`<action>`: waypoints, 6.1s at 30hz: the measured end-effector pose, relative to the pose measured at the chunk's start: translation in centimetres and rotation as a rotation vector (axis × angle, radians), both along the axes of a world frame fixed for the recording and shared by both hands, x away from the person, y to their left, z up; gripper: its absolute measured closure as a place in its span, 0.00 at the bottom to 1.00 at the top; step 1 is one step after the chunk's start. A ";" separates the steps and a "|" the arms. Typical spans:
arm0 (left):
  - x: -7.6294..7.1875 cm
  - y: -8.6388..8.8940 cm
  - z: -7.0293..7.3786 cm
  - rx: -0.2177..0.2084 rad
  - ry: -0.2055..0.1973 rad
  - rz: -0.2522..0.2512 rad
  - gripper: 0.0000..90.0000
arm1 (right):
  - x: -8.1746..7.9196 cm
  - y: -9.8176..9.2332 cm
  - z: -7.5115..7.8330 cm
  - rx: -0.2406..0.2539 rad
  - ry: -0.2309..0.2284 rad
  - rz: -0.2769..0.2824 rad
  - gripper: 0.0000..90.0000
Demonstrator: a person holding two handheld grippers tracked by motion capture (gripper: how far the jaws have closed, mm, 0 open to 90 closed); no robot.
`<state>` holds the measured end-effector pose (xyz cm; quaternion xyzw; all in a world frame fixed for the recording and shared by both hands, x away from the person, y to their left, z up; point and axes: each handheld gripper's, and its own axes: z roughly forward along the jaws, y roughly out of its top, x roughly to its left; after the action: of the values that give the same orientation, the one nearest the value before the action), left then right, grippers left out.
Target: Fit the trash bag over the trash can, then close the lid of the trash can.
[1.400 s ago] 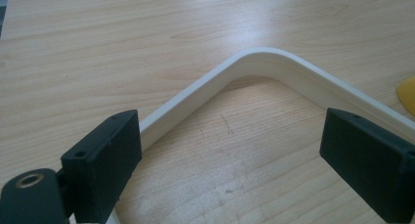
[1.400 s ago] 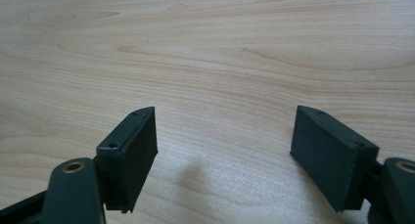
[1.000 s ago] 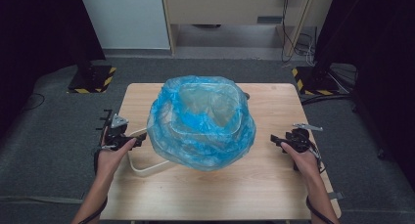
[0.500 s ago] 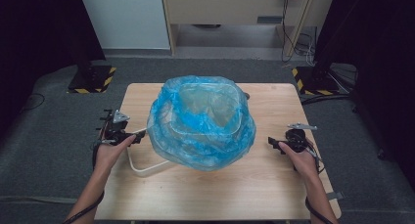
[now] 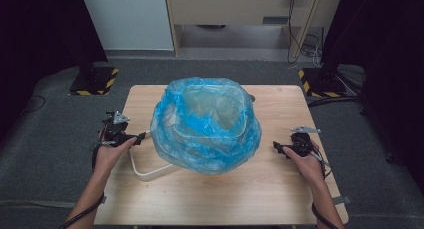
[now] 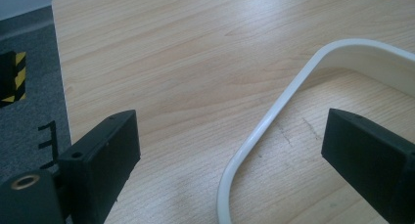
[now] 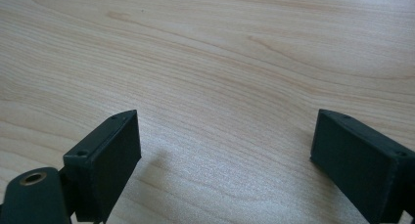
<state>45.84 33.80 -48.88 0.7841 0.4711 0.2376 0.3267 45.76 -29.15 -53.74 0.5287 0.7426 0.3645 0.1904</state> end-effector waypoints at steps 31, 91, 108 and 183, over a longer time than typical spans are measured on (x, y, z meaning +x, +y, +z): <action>-0.2 1.0 -3.3 0.093 0.034 -0.066 0.67 | -0.2 0.6 -0.1 -0.069 -0.006 0.008 0.12; -1.7 3.2 3.1 -0.017 -0.045 -0.120 0.89 | -0.1 0.9 -0.1 -0.094 -0.007 0.010 0.12; -2.4 4.0 4.3 -0.025 -0.064 -0.125 0.89 | -0.1 0.9 -0.1 -0.094 -0.009 0.009 0.12; -7.1 7.3 18.4 -0.085 -0.252 -0.197 0.89 | 0.0 0.9 -0.1 -0.097 -0.011 0.006 0.12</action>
<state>38.74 41.11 -30.52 0.7761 0.3568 0.2807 0.4376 45.79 -28.22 -53.85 0.5146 0.7598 0.3317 0.2188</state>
